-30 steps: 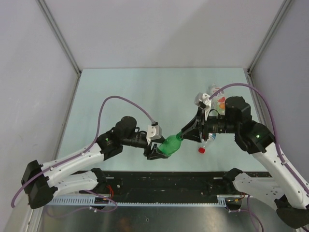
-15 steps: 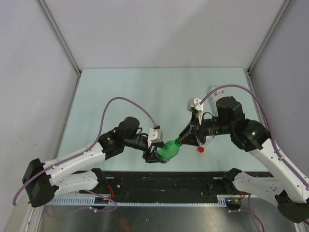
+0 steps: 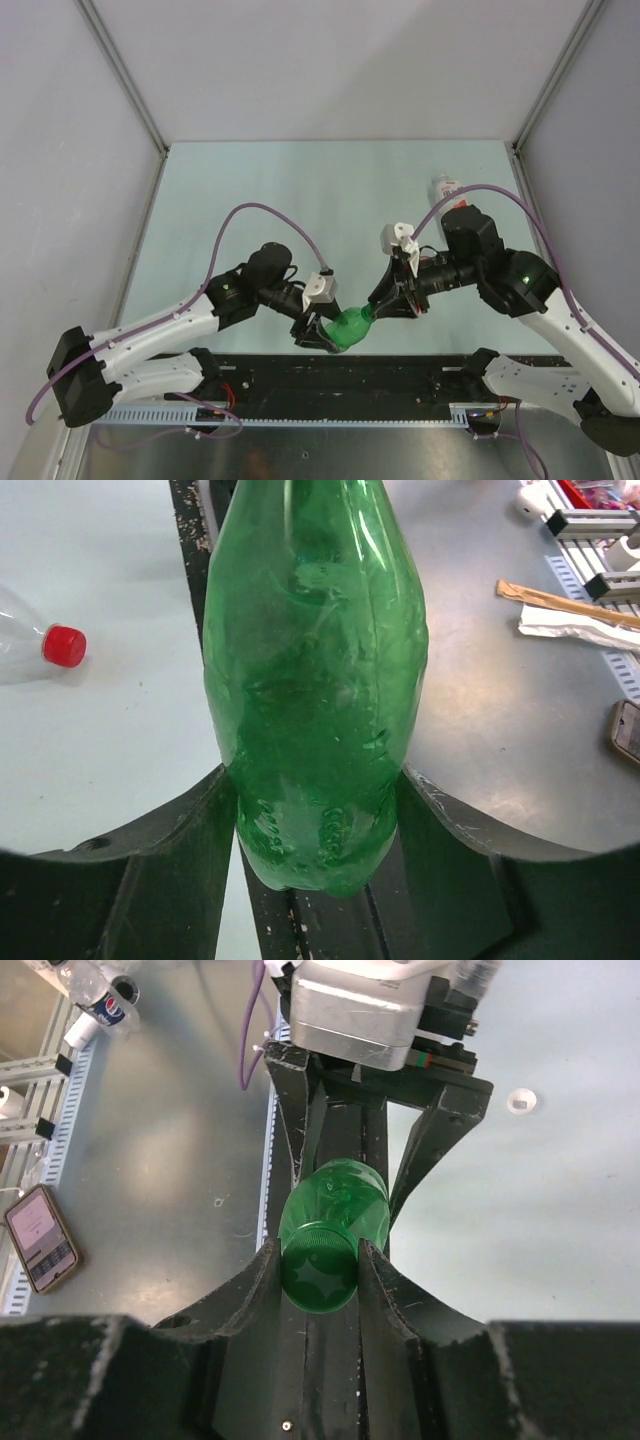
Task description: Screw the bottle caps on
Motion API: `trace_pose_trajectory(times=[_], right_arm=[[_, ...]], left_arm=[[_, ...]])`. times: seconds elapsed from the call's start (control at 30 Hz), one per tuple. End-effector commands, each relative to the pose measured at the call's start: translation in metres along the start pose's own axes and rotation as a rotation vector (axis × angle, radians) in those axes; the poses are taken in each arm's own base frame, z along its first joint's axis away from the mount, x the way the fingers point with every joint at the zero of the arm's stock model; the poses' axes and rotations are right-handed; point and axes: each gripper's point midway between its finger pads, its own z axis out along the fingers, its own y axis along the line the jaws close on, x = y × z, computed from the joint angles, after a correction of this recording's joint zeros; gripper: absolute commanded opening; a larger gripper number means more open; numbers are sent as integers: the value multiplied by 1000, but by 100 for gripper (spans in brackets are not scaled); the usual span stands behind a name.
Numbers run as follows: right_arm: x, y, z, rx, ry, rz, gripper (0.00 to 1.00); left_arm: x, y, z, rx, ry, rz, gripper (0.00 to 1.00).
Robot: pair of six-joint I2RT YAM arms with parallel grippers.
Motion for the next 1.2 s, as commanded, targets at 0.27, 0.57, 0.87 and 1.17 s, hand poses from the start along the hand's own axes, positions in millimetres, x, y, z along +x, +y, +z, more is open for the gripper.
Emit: trace_pose_trajectory(times=[0.27, 0.57, 0.87, 1.17], right_arm=[[27, -23, 6, 153, 116, 102, 7], [46, -54, 10, 305, 186, 231, 0], [62, -43, 12, 231, 252, 266, 0], [57, -55, 17, 305, 222, 315, 0]], left_arm=[[-106, -8, -14, -24, -257, 265, 0], [-125, 16, -24, -197, -303, 265, 0], [-115, 15, -17, -138, -226, 343, 0], [-137, 16, -18, -152, -267, 298, 0]])
